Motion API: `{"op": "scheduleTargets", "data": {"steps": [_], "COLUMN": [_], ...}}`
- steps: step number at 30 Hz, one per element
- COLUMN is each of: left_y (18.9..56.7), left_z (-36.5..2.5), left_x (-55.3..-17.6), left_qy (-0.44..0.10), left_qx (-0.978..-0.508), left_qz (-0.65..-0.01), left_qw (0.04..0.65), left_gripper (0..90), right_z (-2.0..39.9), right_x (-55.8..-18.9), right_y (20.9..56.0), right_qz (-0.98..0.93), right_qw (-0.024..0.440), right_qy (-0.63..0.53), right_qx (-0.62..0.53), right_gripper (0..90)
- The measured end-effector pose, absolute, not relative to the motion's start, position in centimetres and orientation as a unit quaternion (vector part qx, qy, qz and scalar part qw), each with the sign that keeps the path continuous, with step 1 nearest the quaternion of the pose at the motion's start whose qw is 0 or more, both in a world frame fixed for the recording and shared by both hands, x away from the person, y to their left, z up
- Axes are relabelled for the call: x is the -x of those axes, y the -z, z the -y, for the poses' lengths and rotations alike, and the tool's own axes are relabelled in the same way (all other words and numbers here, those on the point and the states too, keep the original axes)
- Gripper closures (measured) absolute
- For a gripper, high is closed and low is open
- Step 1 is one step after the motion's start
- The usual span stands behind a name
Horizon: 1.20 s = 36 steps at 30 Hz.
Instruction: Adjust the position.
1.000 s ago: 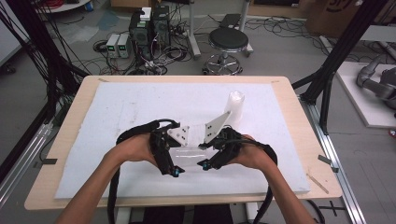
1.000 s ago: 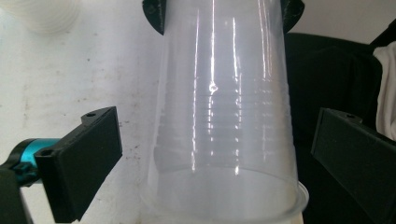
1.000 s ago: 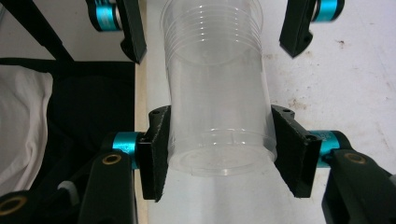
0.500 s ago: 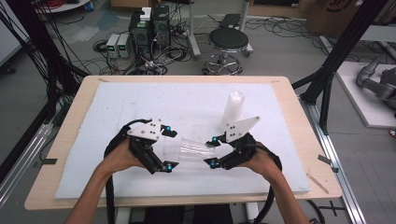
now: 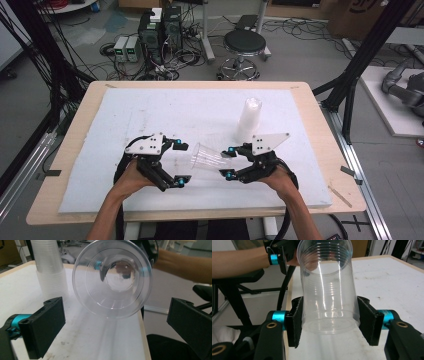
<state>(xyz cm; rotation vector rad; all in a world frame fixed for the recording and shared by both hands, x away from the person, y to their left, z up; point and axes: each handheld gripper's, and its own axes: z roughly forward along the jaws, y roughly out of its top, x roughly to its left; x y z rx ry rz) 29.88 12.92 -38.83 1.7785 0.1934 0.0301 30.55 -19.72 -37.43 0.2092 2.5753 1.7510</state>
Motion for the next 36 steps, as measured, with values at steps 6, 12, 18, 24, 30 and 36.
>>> {"op": "scheduleTargets", "data": {"steps": [6,12,18,24,30,36], "left_y": [39.5,40.4,40.5,40.6,40.4,40.3], "left_z": [-12.1,-12.0,-11.4,-10.8,-10.2,-9.8], "left_x": [-29.7,-29.9,-29.9,-30.1,-30.2,-30.3], "left_qy": [-0.009,0.001,0.002,0.01,0.016,0.026], "left_qx": [-0.746,-0.737,-0.736,-0.734,-0.722,-0.725], "left_qz": [-0.09,-0.096,-0.09,-0.087,-0.072,-0.071], "left_qw": [0.659,0.669,0.671,0.673,0.688,0.684], "left_gripper": [1.8,1.8,1.8,1.8,9.1,10.4], "right_z": [19.8,20.0,19.9,19.7,19.6,19.5], "right_x": [-30.4,-30.2,-30.2,-30.2,-30.2,-30.2], "right_y": [37.8,38.0,38.2,38.3,38.4,38.5], "right_qz": [-0.816,-0.808,-0.802,-0.802,-0.802,-0.801], "right_qw": [0.013,0.011,0.006,0.004,0.003,0.0], "right_qy": [-0.574,-0.586,-0.595,-0.596,-0.596,-0.598], "right_qx": [-0.065,-0.057,-0.051,-0.046,-0.042,-0.038], "right_gripper": [43.0,43.0,43.0,43.0,43.0,43.0]}}
